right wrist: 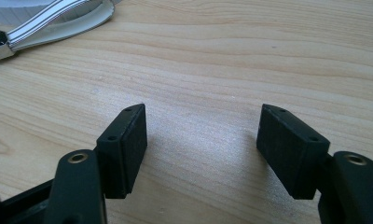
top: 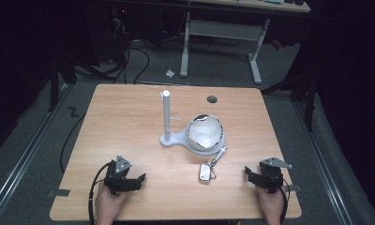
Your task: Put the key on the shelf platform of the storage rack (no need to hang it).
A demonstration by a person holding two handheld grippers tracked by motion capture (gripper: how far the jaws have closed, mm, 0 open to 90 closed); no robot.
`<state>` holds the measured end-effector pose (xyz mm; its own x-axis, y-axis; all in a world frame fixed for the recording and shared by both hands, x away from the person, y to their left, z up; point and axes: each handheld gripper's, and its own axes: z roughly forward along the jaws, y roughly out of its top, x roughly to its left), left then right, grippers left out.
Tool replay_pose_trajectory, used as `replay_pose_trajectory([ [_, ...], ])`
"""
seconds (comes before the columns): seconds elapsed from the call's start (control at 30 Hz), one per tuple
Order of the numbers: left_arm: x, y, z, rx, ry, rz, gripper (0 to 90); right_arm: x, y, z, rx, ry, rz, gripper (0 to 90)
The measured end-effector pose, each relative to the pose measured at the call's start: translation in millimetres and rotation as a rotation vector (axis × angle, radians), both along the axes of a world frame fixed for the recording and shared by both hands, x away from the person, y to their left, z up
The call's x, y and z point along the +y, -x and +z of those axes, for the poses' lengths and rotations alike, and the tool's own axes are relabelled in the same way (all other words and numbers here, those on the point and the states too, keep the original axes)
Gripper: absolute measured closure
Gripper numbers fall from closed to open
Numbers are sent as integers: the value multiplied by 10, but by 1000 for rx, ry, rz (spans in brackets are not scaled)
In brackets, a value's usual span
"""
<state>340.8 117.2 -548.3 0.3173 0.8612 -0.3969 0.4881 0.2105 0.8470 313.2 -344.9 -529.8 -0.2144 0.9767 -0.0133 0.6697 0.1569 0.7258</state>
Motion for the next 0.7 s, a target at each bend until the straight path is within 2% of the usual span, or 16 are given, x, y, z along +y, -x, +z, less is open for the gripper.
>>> replay_pose_trajectory([
  [0.53, 3, 0, 1, -2, 0, 5, 162, 7, 1, -1, 1, 4, 1, 332],
  [0.57, 2, 0, 1, -2, 1, 5, 162, 6, 0, -1, 1, 2, 4, 328],
  [0.6, 2, 0, 1, -2, 1, 6, 163, 2, -8, -2, 9, -5, 36, 279],
  [0.7, 5, 0, 2, -2, -1, 5, 164, 10, -11, -3, 12, 3, 48, 256],
])
